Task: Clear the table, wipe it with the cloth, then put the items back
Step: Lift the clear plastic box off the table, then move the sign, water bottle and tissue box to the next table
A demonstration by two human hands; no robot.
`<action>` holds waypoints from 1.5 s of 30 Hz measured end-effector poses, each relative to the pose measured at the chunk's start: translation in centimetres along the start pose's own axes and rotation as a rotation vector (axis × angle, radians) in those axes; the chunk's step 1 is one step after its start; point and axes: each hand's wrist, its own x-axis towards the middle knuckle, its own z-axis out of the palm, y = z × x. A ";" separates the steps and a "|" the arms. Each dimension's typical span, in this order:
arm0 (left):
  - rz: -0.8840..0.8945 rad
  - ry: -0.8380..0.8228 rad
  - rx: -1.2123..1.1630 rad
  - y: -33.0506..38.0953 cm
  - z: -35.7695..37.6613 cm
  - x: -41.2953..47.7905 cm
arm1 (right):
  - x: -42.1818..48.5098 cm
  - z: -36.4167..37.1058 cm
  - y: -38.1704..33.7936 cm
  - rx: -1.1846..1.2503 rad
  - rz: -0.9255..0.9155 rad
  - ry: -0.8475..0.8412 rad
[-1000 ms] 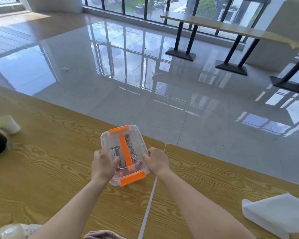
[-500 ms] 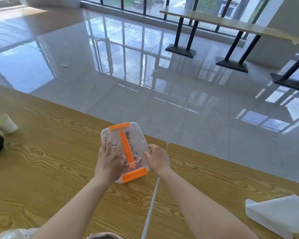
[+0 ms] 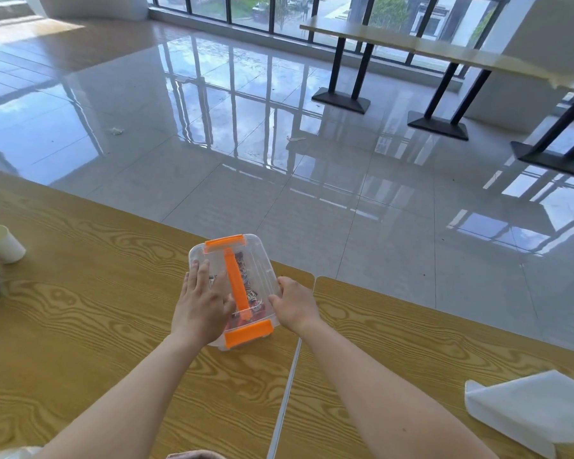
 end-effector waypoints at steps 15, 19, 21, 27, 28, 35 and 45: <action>0.073 -0.019 0.103 3.6 -2.7 -1.8 | -3.5 -2.6 1.9 0.027 -0.017 0.044; 0.118 -0.009 0.121 5.5 -2.7 -3.2 | -5.7 -4.0 3.4 0.001 -0.032 0.087; 0.142 -0.003 0.120 6.7 -2.6 -4.1 | -6.9 -4.7 4.2 -0.003 -0.034 0.115; 0.207 0.004 0.100 11.4 -2.7 -7.1 | -11.2 -7.2 7.2 -0.021 -0.034 0.191; 0.222 0.007 0.098 12.3 -2.7 -7.6 | -12.1 -7.6 7.9 -0.018 -0.032 0.209; 0.337 -0.002 0.093 19.6 -1.3 -11.6 | -19.4 -10.0 13.8 -0.026 0.040 0.293; 0.502 -0.091 -0.007 30.2 2.0 -17.7 | -29.4 -12.6 22.7 -0.019 0.181 0.377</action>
